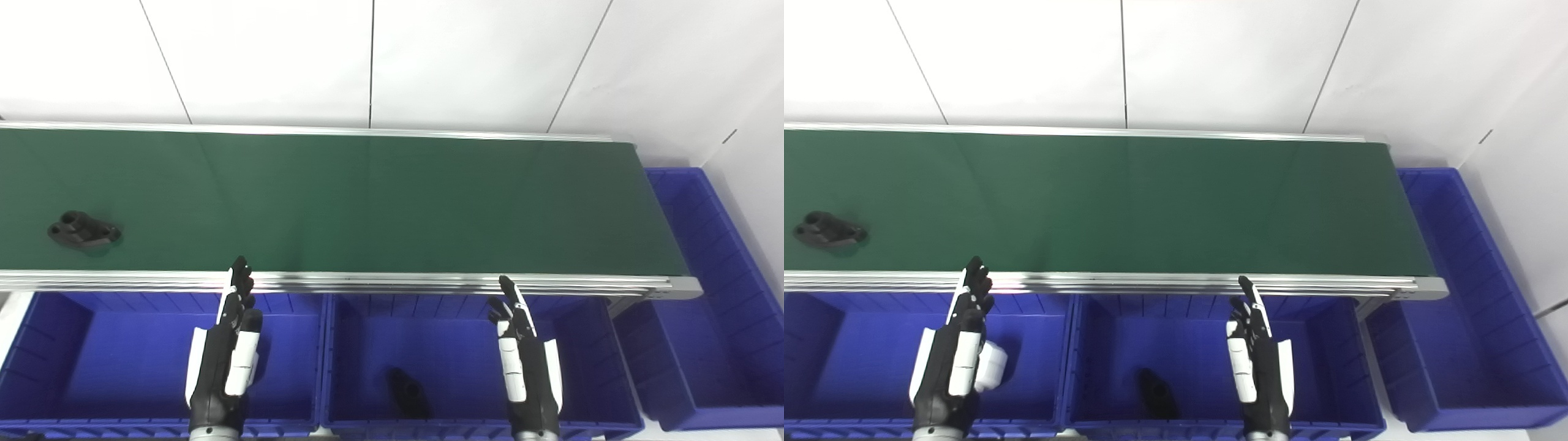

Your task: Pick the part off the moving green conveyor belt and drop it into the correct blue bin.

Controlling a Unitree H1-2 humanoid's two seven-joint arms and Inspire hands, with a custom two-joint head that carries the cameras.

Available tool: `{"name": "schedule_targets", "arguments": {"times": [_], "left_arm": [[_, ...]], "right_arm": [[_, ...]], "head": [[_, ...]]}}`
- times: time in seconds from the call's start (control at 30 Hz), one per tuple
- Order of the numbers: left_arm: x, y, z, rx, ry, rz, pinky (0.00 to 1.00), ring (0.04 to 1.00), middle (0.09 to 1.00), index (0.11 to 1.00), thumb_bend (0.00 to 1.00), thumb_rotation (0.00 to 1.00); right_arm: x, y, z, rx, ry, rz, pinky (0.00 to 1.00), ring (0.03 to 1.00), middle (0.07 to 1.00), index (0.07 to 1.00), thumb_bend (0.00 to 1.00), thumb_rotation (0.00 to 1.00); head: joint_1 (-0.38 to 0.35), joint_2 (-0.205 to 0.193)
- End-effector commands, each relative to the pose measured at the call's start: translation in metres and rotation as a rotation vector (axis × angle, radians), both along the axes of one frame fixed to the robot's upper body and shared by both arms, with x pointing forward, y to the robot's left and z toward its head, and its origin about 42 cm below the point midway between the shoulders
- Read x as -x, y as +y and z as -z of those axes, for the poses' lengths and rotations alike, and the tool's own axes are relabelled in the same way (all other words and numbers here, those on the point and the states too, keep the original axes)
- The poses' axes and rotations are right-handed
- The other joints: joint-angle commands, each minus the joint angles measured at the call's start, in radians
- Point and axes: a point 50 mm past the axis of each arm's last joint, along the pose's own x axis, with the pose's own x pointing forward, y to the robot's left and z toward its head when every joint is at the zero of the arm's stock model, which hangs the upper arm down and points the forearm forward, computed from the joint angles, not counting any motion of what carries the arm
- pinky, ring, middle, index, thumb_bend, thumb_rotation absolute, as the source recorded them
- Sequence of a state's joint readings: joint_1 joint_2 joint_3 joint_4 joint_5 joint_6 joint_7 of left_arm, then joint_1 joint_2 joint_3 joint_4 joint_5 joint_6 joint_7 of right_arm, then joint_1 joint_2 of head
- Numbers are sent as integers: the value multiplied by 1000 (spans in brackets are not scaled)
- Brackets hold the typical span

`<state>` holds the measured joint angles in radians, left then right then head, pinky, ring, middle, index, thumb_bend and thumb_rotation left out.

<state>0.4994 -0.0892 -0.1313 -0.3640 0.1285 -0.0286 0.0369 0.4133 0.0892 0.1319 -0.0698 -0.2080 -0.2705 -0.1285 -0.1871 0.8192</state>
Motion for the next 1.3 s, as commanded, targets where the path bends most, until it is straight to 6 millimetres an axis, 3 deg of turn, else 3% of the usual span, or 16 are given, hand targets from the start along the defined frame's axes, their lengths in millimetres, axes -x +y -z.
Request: {"name": "schedule_targets", "arguments": {"times": [0.0,0.37,0.67,0.87,1.27], "left_arm": [[1,-1,-5,-13,-41,4,1000,1000,1000,1000,643,987],[3,-3,0,-12,-31,4,1000,1000,1000,1000,666,993],[6,-15,11,-22,-37,11,1000,1000,1000,1000,628,999],[5,-30,18,16,-18,3,1000,1000,1000,1000,649,927],[1,-46,28,-13,-32,11,923,952,996,987,614,871]], "right_arm": [[-2,2,-8,-5,-44,-3,868,902,965,945,595,1000],[0,1,-5,-1,-38,-3,870,904,964,943,595,1000],[7,-12,8,-23,-50,-14,886,931,986,948,537,1000],[10,-28,16,-15,-31,-6,907,936,987,968,533,1000],[7,-48,32,-1,-27,-22,959,953,998,997,529,1000]], "head": [[0,0],[21,-31],[151,-123],[257,-165],[334,-247]]}}
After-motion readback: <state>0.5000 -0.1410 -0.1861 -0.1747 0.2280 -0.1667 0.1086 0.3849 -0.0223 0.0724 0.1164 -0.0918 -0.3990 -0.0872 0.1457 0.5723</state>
